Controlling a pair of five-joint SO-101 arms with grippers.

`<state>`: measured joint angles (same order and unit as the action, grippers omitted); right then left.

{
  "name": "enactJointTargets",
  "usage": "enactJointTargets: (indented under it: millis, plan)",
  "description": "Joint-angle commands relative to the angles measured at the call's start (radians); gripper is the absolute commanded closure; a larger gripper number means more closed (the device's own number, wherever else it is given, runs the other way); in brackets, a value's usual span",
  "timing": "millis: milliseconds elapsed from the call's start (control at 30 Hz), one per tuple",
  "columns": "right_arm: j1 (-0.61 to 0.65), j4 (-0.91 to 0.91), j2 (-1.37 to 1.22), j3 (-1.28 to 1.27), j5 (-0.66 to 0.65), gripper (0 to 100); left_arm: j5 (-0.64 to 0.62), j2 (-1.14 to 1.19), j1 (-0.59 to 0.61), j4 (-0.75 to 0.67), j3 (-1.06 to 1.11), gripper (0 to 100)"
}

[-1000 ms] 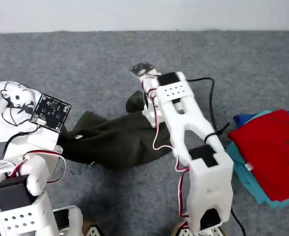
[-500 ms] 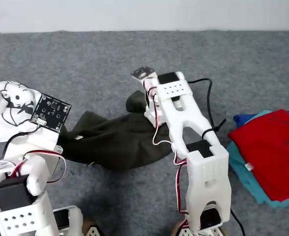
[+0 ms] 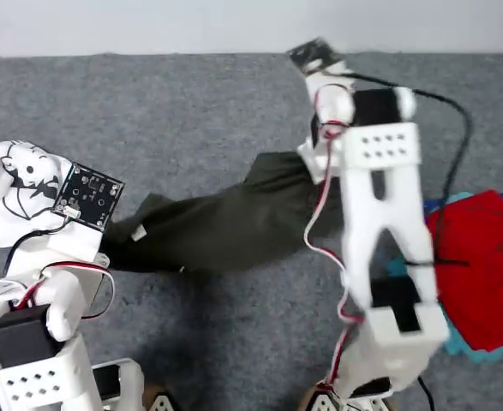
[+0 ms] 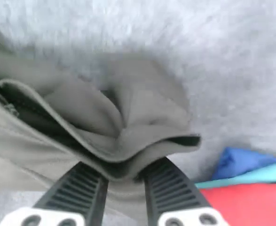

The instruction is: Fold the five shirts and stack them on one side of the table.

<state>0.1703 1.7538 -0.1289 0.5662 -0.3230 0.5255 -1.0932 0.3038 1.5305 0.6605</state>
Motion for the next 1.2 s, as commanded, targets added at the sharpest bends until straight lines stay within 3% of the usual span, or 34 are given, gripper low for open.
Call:
enactJointTargets:
  millis: [0, 100, 333, 533, 733, 967, 1167]
  plan:
    - [-0.01, 0.038, 0.191, 0.043, -0.009, 98.8, -0.008, -0.011, 0.002, -0.058, -0.065, 99]
    - [-0.015, 0.004, 0.314, 0.043, -0.003, 98.8, -0.034, -0.011, 0.002, -0.137, -0.148, 99]
    - [-0.01, -0.12, 0.63, 0.043, -0.002, 98.8, -0.222, -0.011, 0.002, -0.347, -0.255, 99]
    - [-0.015, -0.139, 0.733, -0.011, -0.003, 98.8, -0.258, -0.009, 0.002, -0.308, -0.252, 99]
    - [-0.01, -0.179, 0.73, -0.272, -0.008, 98.0, -0.258, -0.011, 0.002, -0.308, -0.259, 99]
    - [-0.01, -0.223, 0.733, -0.459, 0.002, 81.2, -0.258, -0.011, 0.002, -0.304, -0.252, 99]
    - [-0.01, -0.259, 0.73, -0.586, 0.051, 80.5, -0.259, -0.011, 0.0, -0.304, -0.176, 99]
